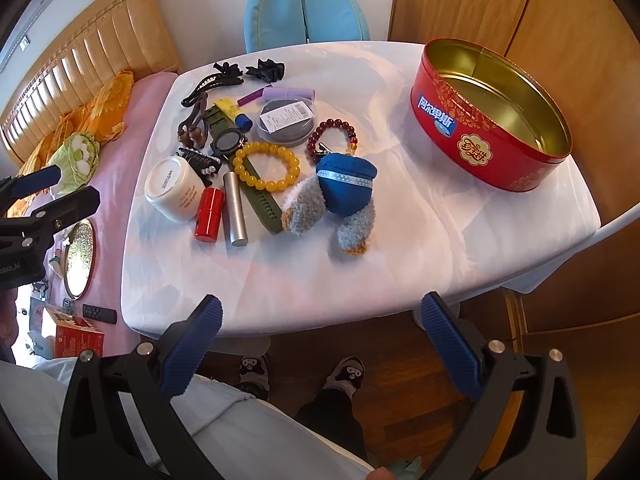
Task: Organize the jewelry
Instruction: 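Move both tools toward the cluttered items on the white table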
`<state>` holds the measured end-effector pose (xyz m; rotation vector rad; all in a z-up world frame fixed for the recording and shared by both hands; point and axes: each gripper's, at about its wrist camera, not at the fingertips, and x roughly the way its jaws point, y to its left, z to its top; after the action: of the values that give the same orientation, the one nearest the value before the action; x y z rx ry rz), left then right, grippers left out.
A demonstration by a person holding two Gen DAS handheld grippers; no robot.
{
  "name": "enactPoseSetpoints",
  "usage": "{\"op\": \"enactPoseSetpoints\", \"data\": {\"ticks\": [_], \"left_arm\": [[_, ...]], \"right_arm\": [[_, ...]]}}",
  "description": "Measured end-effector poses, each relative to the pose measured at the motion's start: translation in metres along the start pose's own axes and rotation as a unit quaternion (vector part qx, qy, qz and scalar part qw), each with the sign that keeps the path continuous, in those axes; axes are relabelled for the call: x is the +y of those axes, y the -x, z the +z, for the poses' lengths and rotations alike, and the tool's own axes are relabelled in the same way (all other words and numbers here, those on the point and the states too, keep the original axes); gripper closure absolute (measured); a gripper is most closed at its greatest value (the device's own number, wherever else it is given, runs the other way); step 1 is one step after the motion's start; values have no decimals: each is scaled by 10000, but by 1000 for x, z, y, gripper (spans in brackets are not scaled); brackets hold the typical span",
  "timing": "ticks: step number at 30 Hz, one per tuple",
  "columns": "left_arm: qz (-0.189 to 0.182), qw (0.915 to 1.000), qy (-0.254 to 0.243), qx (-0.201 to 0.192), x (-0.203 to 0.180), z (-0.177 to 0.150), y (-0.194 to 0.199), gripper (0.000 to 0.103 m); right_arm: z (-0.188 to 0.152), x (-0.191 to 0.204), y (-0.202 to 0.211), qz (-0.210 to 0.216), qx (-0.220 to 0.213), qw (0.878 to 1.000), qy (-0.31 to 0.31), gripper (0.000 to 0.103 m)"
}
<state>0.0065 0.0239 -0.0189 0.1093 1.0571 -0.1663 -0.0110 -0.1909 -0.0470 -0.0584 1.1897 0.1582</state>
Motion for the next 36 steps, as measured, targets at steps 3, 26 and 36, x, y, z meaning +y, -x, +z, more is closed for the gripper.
{"op": "enactPoseSetpoints", "data": {"ticks": [3,26,36], "left_arm": [[-63,10000,-53,30,1,-3,-1,6],[-1177,9865,1128,149,35,7,-19,6],[-744,9888,1241,367,1,16,-42,6]], "right_arm": [[0,1,0,-15,4,10000,24,3],[11,-22,-1,378,-186,9987,-286,3],[19,-57,-10,867,-24,9962,4,3]]}}
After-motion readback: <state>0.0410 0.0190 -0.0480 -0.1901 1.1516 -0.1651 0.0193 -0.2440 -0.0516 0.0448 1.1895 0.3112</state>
